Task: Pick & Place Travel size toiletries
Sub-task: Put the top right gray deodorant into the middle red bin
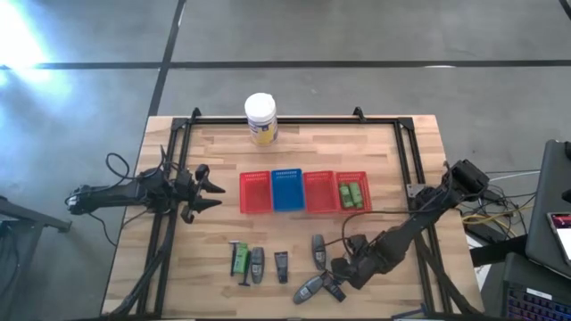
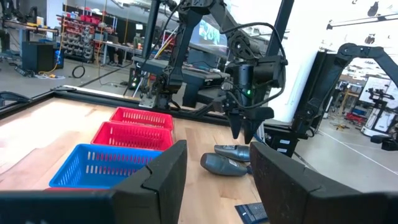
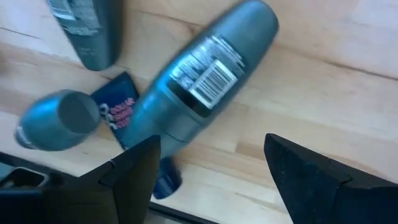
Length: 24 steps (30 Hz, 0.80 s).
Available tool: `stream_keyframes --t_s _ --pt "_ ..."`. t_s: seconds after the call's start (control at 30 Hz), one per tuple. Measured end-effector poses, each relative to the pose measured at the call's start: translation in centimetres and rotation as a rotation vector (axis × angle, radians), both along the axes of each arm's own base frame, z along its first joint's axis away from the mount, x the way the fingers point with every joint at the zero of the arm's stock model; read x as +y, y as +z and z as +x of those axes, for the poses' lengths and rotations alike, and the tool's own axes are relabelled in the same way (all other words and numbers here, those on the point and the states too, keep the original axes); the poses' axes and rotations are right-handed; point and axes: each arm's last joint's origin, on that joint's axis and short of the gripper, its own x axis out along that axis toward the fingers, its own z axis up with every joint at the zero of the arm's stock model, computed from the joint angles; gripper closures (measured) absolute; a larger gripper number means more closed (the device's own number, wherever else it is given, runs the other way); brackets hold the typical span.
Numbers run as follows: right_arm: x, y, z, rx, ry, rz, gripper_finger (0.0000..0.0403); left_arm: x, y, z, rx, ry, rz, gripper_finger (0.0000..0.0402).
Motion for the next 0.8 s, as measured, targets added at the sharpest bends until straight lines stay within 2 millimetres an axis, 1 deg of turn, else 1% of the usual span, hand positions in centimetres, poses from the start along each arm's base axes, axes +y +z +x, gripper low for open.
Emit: stream_keyframes --t_s 0.23,0.37,0.5,0.6,0.73,0.8 --pt "0.2 0.0 -0.1 0.006 -0.059 0.017 0.0096 0.0 0.0 0.0 0.000 0.000 0.000 0.0220" --pt "0.3 -0.3 0.0 0.014 -0.103 0.017 0.0085 0.0 0.0 0.0 0.000 0.000 0.000 0.0220" --pt "0.4 -0.8 0.7 -0.013 -0.171 0.032 0.0076 0.0 0.0 0.0 0.000 0.000 0.000 0.0220" --pt "0.5 -1.0 1.7 -0.059 -0.225 0.062 0.0071 0.0 0.0 0.0 0.000 0.000 0.000 0.0220" --pt "0.5 -1.3 2.3 -0.035 -0.274 0.067 0.0067 0.0 -0.1 0.0 0.011 0.000 -0.001 0.0220" --pt "0.5 -2.0 2.2 0.006 -0.274 0.062 0.0066 0.0 -0.2 0.1 0.022 0.000 -0.001 0.0220"
